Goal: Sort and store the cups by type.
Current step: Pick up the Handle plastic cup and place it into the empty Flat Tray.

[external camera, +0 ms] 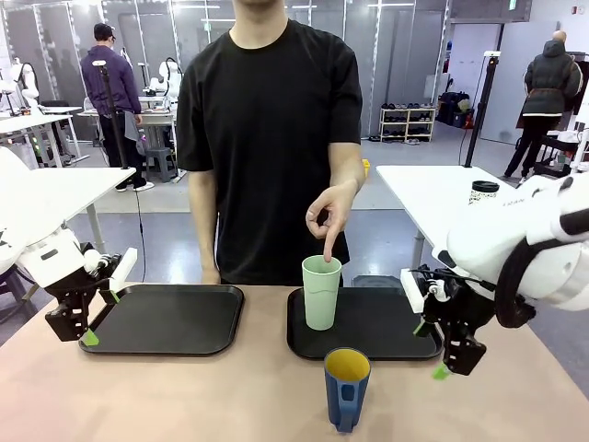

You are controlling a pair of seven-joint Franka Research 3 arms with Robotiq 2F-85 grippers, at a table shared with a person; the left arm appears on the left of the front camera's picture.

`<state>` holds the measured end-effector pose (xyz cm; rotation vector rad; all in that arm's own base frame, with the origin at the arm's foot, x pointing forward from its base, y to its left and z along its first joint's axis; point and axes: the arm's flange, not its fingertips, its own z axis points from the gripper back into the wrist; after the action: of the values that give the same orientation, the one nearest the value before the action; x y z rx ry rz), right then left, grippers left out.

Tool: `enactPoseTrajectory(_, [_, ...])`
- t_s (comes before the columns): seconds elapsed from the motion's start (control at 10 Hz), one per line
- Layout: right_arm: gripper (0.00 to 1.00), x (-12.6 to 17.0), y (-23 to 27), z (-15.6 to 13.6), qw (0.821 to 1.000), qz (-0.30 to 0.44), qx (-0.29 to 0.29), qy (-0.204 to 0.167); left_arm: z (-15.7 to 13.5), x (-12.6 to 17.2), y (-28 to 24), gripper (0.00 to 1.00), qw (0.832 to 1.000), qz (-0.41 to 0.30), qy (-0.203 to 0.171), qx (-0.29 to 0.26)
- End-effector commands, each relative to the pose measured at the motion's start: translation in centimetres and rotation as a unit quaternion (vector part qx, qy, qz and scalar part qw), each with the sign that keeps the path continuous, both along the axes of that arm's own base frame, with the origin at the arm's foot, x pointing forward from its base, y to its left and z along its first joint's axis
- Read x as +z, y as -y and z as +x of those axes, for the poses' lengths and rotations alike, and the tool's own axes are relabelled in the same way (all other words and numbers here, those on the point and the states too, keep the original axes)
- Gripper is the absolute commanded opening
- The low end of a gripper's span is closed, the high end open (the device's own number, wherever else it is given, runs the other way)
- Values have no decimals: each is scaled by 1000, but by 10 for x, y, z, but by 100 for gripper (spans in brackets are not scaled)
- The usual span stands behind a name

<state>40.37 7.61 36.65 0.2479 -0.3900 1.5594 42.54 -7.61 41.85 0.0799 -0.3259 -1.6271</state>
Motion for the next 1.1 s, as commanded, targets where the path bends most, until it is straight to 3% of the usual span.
enactPoseTrajectory(0.0, [100, -25, 2, 1, 997, 68, 13, -17, -1, -2, -1, 100, 1000, 10, 12, 3])
enactPoseTrajectory(0.7, [100, -68, 0, -27, 973, 220, 11, -74, -1, -2, -1, 100, 1000, 10, 12, 3])
enactPoseTrajectory(1.0, [100, -92, -4, -35, 957, 283, -4, -72, -1, -2, -1, 100, 1000, 10, 12, 3])
